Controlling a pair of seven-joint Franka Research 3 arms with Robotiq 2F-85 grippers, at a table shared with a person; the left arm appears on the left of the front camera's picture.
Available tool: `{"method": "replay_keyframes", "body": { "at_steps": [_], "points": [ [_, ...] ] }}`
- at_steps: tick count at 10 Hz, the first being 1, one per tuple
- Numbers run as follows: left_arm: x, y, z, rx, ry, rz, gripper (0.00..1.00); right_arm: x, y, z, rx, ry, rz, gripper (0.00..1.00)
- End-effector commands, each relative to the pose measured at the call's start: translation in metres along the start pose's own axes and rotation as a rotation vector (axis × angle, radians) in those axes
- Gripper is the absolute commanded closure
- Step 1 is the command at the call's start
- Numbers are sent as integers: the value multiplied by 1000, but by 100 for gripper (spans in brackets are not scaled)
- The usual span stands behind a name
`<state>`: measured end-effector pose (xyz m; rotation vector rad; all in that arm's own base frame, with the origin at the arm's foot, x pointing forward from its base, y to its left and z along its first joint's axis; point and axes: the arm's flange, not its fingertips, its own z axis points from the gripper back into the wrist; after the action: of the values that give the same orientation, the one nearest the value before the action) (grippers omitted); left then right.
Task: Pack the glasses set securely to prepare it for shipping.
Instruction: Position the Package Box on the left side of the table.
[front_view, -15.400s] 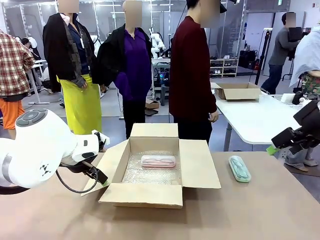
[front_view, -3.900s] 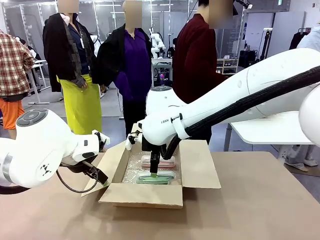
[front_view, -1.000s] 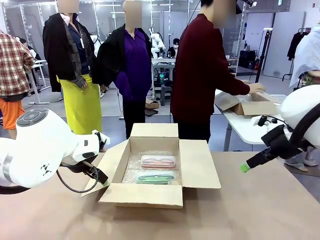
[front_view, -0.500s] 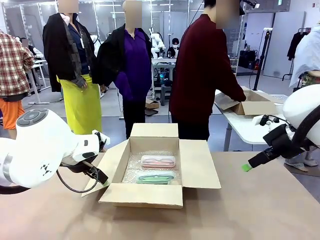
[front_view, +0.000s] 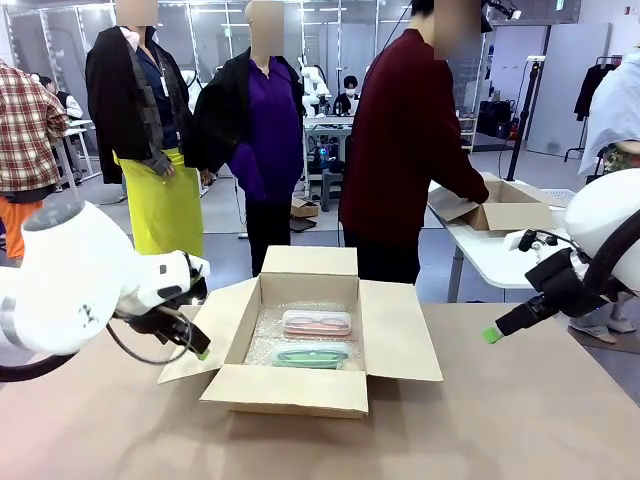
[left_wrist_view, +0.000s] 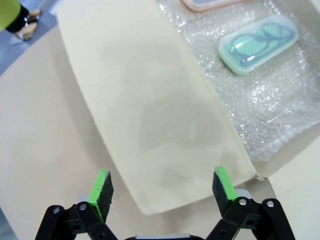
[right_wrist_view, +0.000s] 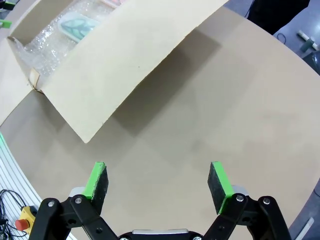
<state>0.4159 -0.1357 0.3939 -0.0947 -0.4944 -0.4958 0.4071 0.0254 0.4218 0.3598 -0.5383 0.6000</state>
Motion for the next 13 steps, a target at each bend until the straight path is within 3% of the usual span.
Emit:
{"method": "replay_keyframes", "body": {
  "at_steps": [1, 3, 6, 7, 8, 9, 11, 12, 13],
  "points": [
    [10, 29, 24, -105, 15, 86, 0, 1, 1, -4, -5, -16, -22, 0],
    [20, 53, 33, -268, 26, 177, 0, 1, 1, -4, -5, -16, -22, 0],
    [24, 89, 21, -384, 71, 269, 0, 1, 1, -4, -5, -16, -22, 0],
    [24, 101, 18, -398, 62, 304, 0, 1, 1, -4, -5, -16, -22, 0],
    [25, 96, 20, -288, 5, 268, 0, 1, 1, -4, -5, -16, -22, 0],
    [18, 86, 26, -364, 56, 288, 0, 1, 1, -4, -5, -16, -22, 0],
    [18, 86, 26, -364, 56, 288, 0, 1, 1, -4, -5, -16, -22, 0],
    [19, 93, 21, -336, 63, 289, 0, 1, 1, -4, -5, -16, -22, 0],
    [23, 113, 16, -408, 92, 319, 0, 1, 1, -4, -5, -16, -22, 0]
  ]
}}
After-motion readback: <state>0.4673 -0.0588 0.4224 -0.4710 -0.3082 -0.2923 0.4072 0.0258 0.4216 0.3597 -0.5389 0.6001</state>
